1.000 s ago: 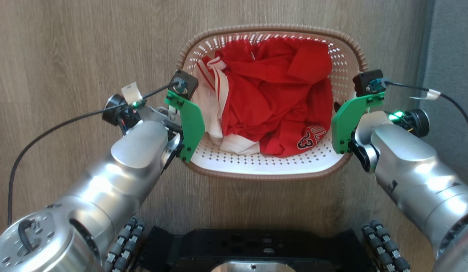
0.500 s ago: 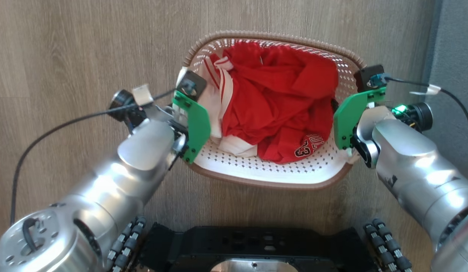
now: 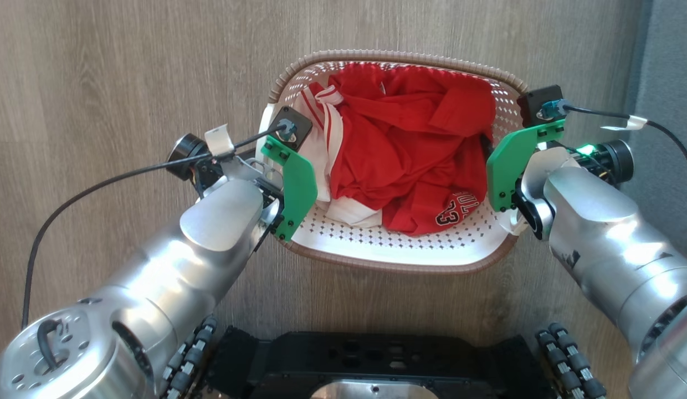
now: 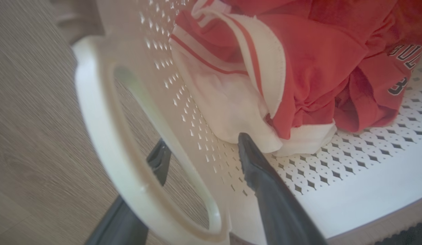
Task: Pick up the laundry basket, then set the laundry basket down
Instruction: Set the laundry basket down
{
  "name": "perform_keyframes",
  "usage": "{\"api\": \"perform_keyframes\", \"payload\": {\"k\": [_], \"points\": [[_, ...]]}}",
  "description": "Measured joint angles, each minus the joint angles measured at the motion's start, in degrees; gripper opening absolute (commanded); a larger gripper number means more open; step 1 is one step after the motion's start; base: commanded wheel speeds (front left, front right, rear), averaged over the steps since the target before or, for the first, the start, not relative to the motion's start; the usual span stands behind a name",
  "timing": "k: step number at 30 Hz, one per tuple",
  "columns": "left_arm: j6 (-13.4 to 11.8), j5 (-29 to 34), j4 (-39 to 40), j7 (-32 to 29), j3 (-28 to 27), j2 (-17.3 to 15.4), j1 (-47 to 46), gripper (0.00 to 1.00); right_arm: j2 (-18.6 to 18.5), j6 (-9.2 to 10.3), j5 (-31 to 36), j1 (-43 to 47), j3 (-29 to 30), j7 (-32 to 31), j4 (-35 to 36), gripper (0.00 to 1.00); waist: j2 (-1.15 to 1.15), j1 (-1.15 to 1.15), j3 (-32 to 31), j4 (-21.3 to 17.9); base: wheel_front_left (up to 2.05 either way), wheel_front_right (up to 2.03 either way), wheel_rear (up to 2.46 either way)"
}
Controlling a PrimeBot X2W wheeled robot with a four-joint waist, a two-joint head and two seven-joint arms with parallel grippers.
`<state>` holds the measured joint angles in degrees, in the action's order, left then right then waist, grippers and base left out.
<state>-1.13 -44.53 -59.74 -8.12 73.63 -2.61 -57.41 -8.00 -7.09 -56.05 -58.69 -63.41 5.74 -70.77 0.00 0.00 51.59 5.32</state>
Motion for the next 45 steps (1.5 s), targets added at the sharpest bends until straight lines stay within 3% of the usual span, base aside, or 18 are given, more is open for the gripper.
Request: {"api": "perform_keyframes", "payload": {"k": [26,35,45], "points": [[-1.0,-0.5,1.0,0.6,0.0,0.1,0.0,1.0,-1.2,-0.01,-0.2,-3.6,-2.3,0.6,-1.6,1.0,0.0,0.0,-1.7,1.3,0.0,0.0,0.0],[-0.9,-2.0,-1.0,1.6,0.0,0.2,3.2,1.0,0.5,-0.01,-0.5,-1.2,-2.8,-1.6,-2.7,1.0,0.0,0.0,-7.3,0.7,0.0,0.0,0.0],[-0.9,-1.5,-4.3,5.7,0.1,0.3,9.7,1.0,2.2,-0.01,-1.0,5.0,-2.7,-1.6,-3.1,1.0,0.0,0.0,-18.2,-0.3,0.0,0.0,0.0]]}}
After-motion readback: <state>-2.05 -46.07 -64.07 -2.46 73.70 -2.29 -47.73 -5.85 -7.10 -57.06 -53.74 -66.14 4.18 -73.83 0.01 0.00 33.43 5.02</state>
